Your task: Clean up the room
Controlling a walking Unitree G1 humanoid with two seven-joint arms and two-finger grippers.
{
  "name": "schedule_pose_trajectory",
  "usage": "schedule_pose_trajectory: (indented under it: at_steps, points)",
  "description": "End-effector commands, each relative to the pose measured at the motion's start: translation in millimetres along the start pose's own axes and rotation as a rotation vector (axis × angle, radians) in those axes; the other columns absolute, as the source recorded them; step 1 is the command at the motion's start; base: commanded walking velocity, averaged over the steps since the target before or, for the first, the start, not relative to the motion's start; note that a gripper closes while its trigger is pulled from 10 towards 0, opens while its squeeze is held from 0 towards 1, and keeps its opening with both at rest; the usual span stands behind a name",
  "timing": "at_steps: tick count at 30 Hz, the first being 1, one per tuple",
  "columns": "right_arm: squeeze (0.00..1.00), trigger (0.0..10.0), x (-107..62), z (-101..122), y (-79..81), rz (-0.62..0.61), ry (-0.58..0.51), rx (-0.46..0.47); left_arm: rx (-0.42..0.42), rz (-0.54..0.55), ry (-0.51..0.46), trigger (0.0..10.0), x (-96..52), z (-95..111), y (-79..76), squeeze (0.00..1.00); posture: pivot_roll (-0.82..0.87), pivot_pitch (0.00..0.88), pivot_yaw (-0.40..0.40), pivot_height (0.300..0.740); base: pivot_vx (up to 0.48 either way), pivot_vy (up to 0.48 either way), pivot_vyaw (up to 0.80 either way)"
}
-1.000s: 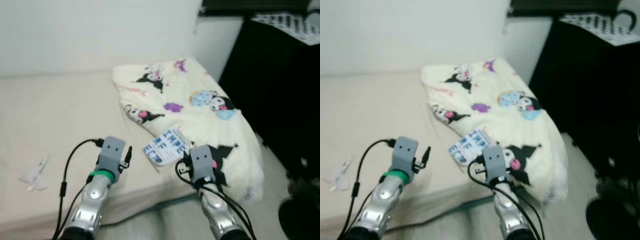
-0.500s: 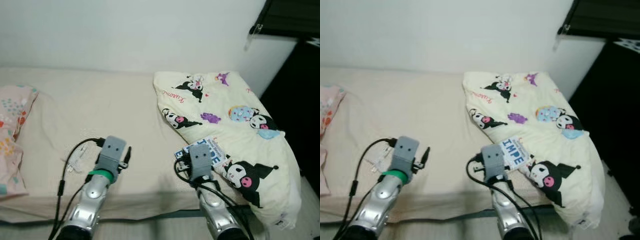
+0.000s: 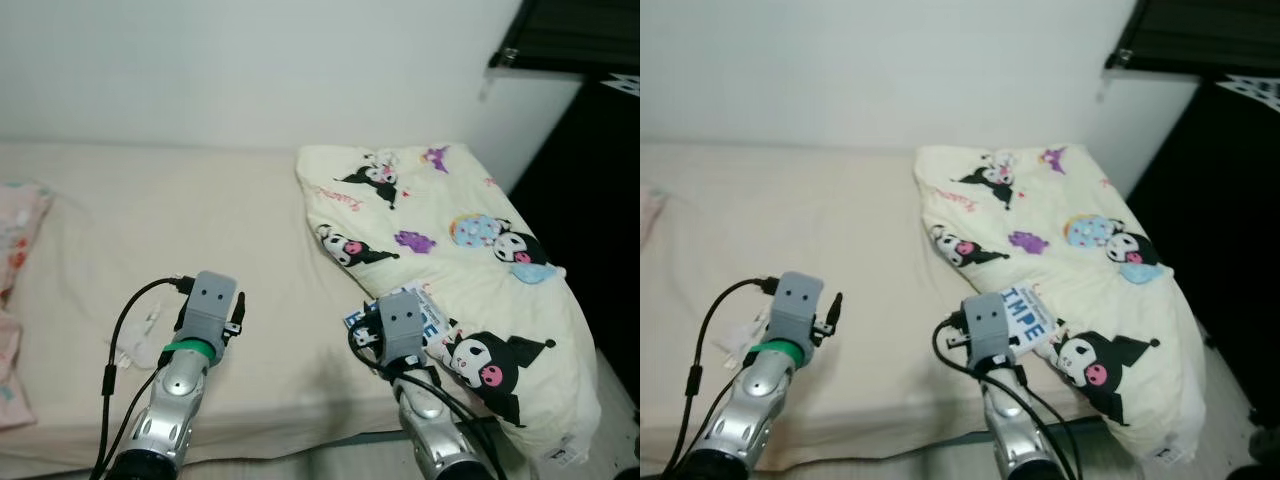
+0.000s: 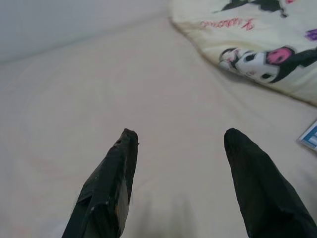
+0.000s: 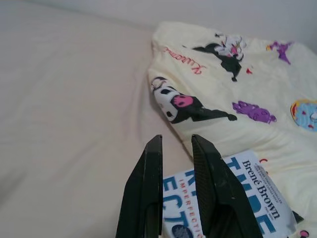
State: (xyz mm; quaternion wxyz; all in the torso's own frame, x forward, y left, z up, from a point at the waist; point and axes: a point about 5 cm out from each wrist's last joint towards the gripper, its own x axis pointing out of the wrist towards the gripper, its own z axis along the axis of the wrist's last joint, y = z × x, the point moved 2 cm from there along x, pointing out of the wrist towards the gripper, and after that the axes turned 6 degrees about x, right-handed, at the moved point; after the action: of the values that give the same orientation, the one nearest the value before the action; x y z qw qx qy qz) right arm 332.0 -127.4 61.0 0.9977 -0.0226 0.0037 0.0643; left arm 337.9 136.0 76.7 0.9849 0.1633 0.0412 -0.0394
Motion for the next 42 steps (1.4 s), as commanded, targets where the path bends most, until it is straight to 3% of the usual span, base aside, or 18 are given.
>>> schedule_pose_trajectory:
  at_steps: [1, 15, 23, 24, 33, 42]
  points:
    - [0.00, 10.0, -2.3, -5, 0.3, -0.006, 0.020, 0.015, 0.015, 0.002, 0.019, 10.0, -0.3, -4, 1.8, 0.00, -0.02, 0.046, -0.002, 0.740, 0.386, 0.000, 0.00]
    - [0.00, 10.0, -2.2, -5, -0.3, -0.011, 0.023, 0.015, -0.012, -0.034, -0.026, 10.0, -2.7, 3, -4.4, 0.00, -0.02, 0.046, -0.001, 0.740, 0.134, -0.110, 0.00]
    - [0.00, 10.0, -2.2, -5, -0.2, -0.013, 0.024, 0.016, 0.014, -0.104, -0.016, 10.0, -7.1, -1, -16.0, 0.00, -0.01, 0.046, 0.001, 0.740, 0.000, 0.000, 0.00]
    - [0.00, 10.0, -2.2, -5, 0.0, -0.012, 0.024, 0.016, 0.066, -0.110, -0.015, 10.0, -8.2, -3, -17.0, 0.00, -0.01, 0.046, 0.001, 0.740, 0.000, 0.000, 0.00]
    - [0.00, 10.0, -2.9, -6, 0.3, -0.010, 0.024, 0.014, -0.072, -0.035, 0.020, 10.0, -6.8, -6, -4.9, 0.00, -0.01, 0.048, 0.000, 0.740, 0.000, 0.000, 0.00]
    - [0.00, 10.0, -2.1, -5, 0.4, -0.007, 0.020, 0.011, -0.103, -0.005, 0.010, 10.0, -8.3, -5, -2.3, 0.00, -0.01, 0.047, -0.004, 0.740, -0.066, 0.000, 0.00]
